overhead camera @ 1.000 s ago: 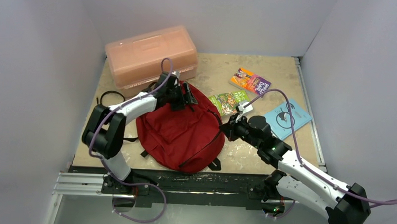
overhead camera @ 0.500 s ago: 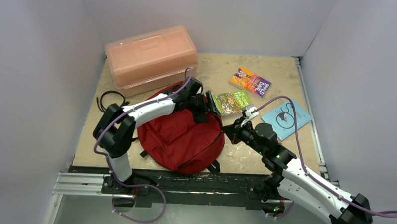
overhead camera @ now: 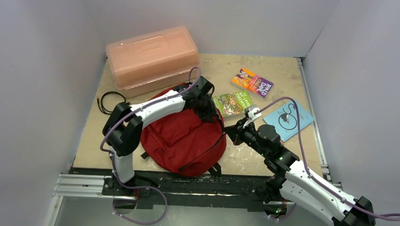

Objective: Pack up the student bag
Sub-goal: Unzip the student bag at the center of the board.

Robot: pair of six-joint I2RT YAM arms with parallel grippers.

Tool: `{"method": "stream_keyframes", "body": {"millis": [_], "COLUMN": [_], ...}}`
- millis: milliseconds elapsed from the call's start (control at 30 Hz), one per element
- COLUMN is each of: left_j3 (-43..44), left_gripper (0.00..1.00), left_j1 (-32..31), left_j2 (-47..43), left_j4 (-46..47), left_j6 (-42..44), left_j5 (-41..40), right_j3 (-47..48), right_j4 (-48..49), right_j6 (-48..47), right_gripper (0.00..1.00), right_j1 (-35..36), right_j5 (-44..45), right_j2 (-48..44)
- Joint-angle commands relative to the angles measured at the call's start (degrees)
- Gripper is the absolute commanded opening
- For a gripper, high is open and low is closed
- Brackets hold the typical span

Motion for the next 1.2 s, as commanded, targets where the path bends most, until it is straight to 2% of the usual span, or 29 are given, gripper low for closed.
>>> {"method": "stream_keyframes", "body": {"millis": [0, 133, 233, 300, 433, 467, 567, 733, 867, 933, 1000, 1167], "left_j3": [4.6, 3.7, 2.5, 1.7, 2.9, 3.6, 6.2, 8.5, 11.8, 14.1, 15.4, 13.6], "left_gripper": [0.37, 0.49, 0.48, 0.37, 0.03, 0.00, 0.00, 0.00, 0.00, 0.00, 0.00, 0.00], "left_j1": [-0.2, -1.7, -3.3, -3.5, -3.1, -2.8, -0.8, 3.0, 4.0, 4.0, 4.0, 4.0], "left_j2": [1.9, 1.6, 1.9, 2.6, 2.5, 2.4, 2.0, -0.6, -0.7, -0.1, 0.3, -1.3], "left_j4": [-0.6, 0.8, 1.3, 2.1, 2.0, 1.8, 0.4, -1.0, -2.2, -3.8, -4.1, -3.9], "left_j6": [1.7, 2.2, 1.7, 1.0, 1.4, 1.9, 3.0, 2.1, 2.4, 2.7, 3.9, 5.2], "left_j5": [0.4, 0.3, -0.7, 0.0, -2.1, -3.2, -5.5, -11.3, -15.9, -15.8, -15.9, -15.5], "right_j3": [0.3, 0.7, 0.8, 0.6, 1.1, 1.2, 0.9, 1.5, 0.5, 1.9, 2.4, 1.0], "right_j4": [1.1, 0.6, 0.7, 0.9, -0.4, -0.9, -1.7, -0.6, 5.2, 5.7, 5.2, 5.5], "right_j6": [0.2, 0.2, 0.2, 0.2, 0.2, 0.2, 1.5, 0.1, -0.4, -0.4, -0.6, 1.7], "right_gripper": [0.00, 0.00, 0.00, 0.00, 0.00, 0.00, 0.00, 0.00, 0.00, 0.00, 0.00, 0.00], "right_j1": [0.0, 0.0, 0.1, 0.0, 0.0, 0.1, 0.0, 0.1, 0.7, 4.0, 7.0, 7.2], "right_j5": [0.0, -0.4, -0.2, -0.1, -0.5, -0.3, -0.8, -9.0, -24.4, -29.0, -27.4, -16.7], "right_j2": [-0.8, -1.2, -1.4, -1.4, -1.1, -1.1, -2.2, -3.2, 1.0, 3.8, 4.0, 2.3]}}
